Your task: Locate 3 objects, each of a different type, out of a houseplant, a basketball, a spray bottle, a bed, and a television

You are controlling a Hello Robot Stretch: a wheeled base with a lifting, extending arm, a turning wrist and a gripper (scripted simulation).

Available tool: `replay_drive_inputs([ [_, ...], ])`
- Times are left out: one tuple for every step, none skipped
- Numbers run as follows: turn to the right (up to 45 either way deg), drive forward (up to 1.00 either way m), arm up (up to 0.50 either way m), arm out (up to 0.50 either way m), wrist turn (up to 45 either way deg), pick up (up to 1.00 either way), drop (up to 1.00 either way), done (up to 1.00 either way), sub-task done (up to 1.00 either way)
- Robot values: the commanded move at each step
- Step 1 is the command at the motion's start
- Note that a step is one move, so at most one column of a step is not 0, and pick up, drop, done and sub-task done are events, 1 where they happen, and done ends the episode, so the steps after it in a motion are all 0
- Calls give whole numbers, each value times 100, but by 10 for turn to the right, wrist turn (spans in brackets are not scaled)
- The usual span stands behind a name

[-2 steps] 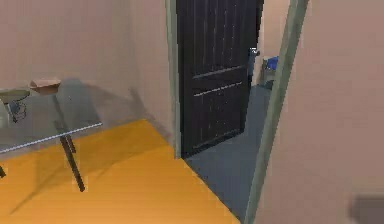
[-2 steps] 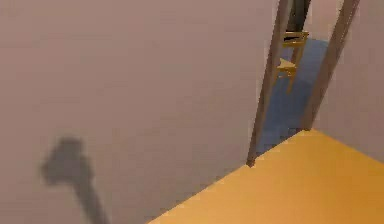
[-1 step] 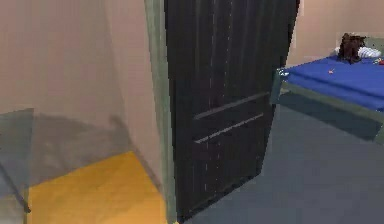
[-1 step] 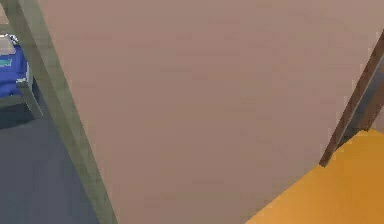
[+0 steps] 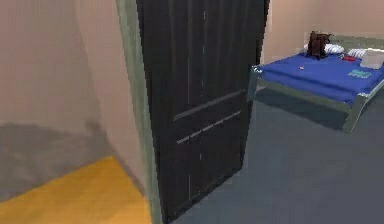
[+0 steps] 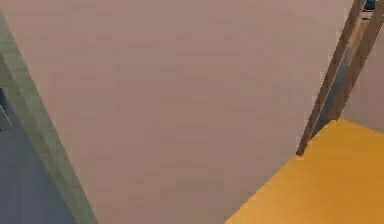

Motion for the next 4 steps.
replay_drive_inputs([
  [0,40,0,0,0,0,0,0,0],
  [450,0,0,0,0,0,0,0,0],
  [30,0,0,0,0,0,0,0,0],
  [0,45,0,0,0,0,0,0,0],
])
